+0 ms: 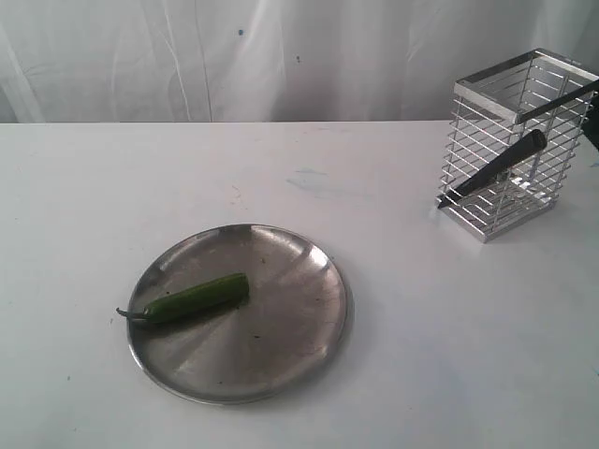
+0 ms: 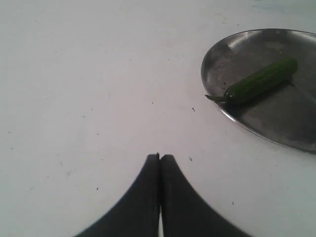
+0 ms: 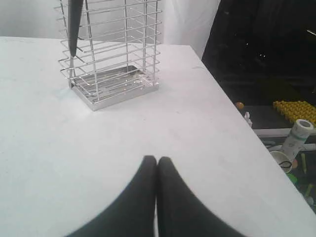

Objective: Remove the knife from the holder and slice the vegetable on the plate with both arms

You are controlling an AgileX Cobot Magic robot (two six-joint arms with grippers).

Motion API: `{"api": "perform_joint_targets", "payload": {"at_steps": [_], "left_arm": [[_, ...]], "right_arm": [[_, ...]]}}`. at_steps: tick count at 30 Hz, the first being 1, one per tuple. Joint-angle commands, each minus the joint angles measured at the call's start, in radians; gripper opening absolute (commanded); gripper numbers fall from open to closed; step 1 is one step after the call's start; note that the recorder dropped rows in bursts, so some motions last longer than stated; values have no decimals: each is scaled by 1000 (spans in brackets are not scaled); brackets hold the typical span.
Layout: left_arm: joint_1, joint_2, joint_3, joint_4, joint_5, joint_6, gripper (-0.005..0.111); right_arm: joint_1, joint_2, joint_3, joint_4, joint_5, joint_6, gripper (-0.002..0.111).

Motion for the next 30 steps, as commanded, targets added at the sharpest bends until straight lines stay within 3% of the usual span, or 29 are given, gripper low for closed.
{"api": "perform_joint_targets", "payload": {"at_steps": [1,4,6,8,12,14,17,20,22,23,25,27,30], "left_arm": [[1,-4,5,2,-1,1,0],[1,-4,5,2,-1,1,0],[1,-4,5,2,-1,1,0],[1,-4,5,-9,-35,-7,0],[1,-4,5,-292,-256,-92,0],[1,-4,5,-306,-335,-92,0],[1,-4,5,-306,-537,-100,0],[1,-4,5,-313,-912,-100,0],[1,-3,-24,-358,-1173,-103,0],[1,12,-72,-387,-1225,-115,0],[1,51,-192,-419,-1206,-128,0],[1,124,-351,-372,-1063,-115,0],[1,326,-566,-77,-738,4,0]], "right_arm": [[6,-7,2,-9,-16,-8,0],[6,-7,2,-34,-112,-12,0],[6,-7,2,70,-340,49,0],[6,-7,2,174,-534,209,0],[6,-7,2,213,-774,632,0],[6,-7,2,213,-855,790,0],[6,-7,2,213,-1069,863,0],[6,-7,-75,213,-1285,863,0],[6,-7,-175,205,-1321,863,0],[6,-7,-241,193,-1302,859,0],[6,-7,-380,120,-1234,814,0],[6,25,-496,-53,-1114,715,0],[6,131,-618,-399,-906,632,0]]}}
